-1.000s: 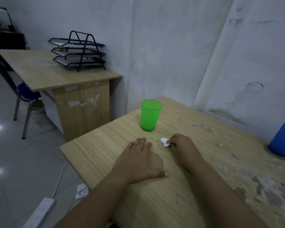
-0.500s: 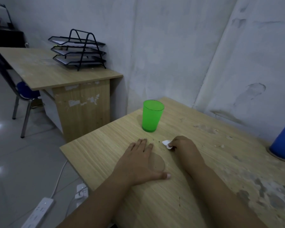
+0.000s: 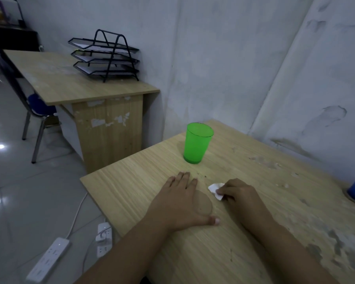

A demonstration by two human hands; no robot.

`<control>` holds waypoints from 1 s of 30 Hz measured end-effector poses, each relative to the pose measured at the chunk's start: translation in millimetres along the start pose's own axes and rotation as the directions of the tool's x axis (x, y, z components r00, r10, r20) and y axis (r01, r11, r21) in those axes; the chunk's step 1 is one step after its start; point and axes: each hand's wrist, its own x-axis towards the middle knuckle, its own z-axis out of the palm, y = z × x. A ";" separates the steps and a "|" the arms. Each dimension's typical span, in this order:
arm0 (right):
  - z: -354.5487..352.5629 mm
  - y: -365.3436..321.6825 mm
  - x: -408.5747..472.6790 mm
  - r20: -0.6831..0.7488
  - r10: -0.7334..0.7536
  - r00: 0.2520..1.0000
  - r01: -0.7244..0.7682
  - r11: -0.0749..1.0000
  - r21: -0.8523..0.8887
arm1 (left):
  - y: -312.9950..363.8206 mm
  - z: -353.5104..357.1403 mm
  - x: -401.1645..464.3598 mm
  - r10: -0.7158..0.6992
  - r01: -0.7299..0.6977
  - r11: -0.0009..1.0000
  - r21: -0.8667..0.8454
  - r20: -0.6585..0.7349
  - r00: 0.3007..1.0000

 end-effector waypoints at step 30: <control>7.9 24.4 47.6 0.031 0.149 0.988 -0.142 0.977 -0.161 | 3.0 -8.9 -2.0 -0.004 0.004 1.000 -0.028 0.027 1.000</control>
